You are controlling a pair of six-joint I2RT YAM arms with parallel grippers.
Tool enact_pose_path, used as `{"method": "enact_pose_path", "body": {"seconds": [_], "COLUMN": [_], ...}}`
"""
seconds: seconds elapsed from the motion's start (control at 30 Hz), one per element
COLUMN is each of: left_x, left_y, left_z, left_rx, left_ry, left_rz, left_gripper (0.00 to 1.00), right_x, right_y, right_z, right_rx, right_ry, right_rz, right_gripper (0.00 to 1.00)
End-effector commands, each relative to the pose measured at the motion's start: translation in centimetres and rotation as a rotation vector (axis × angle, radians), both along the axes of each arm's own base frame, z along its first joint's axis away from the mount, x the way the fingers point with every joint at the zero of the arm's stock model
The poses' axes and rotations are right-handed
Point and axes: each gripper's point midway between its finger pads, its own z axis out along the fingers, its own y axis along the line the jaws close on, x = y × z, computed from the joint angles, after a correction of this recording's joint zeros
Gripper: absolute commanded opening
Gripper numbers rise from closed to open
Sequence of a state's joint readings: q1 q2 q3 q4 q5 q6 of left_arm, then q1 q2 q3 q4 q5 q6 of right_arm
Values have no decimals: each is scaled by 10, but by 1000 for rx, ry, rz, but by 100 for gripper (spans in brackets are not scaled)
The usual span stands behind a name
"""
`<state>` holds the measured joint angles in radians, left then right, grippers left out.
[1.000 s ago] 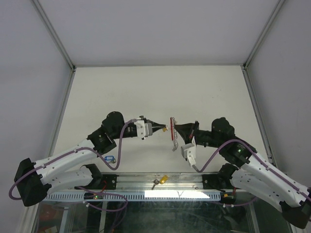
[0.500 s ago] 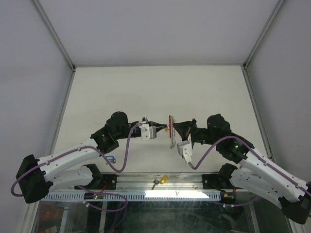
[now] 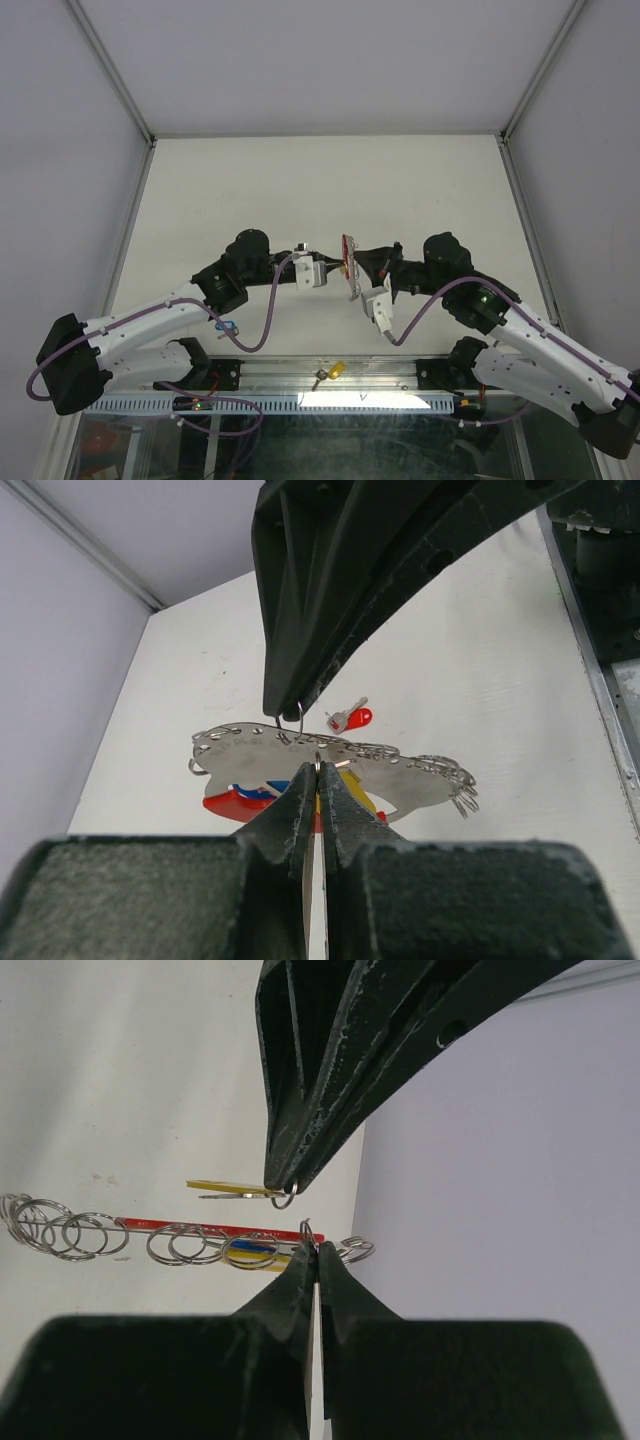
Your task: Put the keys on the keyring
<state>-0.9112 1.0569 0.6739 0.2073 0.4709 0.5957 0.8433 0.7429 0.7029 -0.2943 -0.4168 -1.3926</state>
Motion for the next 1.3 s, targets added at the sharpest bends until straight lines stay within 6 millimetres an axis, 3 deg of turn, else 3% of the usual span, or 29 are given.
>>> {"method": "enact_pose_path", "body": {"seconds": [0.0, 0.83, 1.27], "left_x": [-2, 3, 2], "left_y": [-5, -2, -3], "left_z": [14, 18, 16], "left_rx": [-24, -33, -29], "left_ry": [-45, -56, -54], "left_rz": [-19, 12, 4], "left_gripper": [0, 0, 0], "right_x": [4, -3, 5], "right_y": [4, 9, 8], "right_z": [44, 27, 27], "right_rx": [99, 71, 75], "right_ry": [-73, 11, 0], "right_rz": [-13, 19, -21], "right_gripper": [0, 0, 0]}}
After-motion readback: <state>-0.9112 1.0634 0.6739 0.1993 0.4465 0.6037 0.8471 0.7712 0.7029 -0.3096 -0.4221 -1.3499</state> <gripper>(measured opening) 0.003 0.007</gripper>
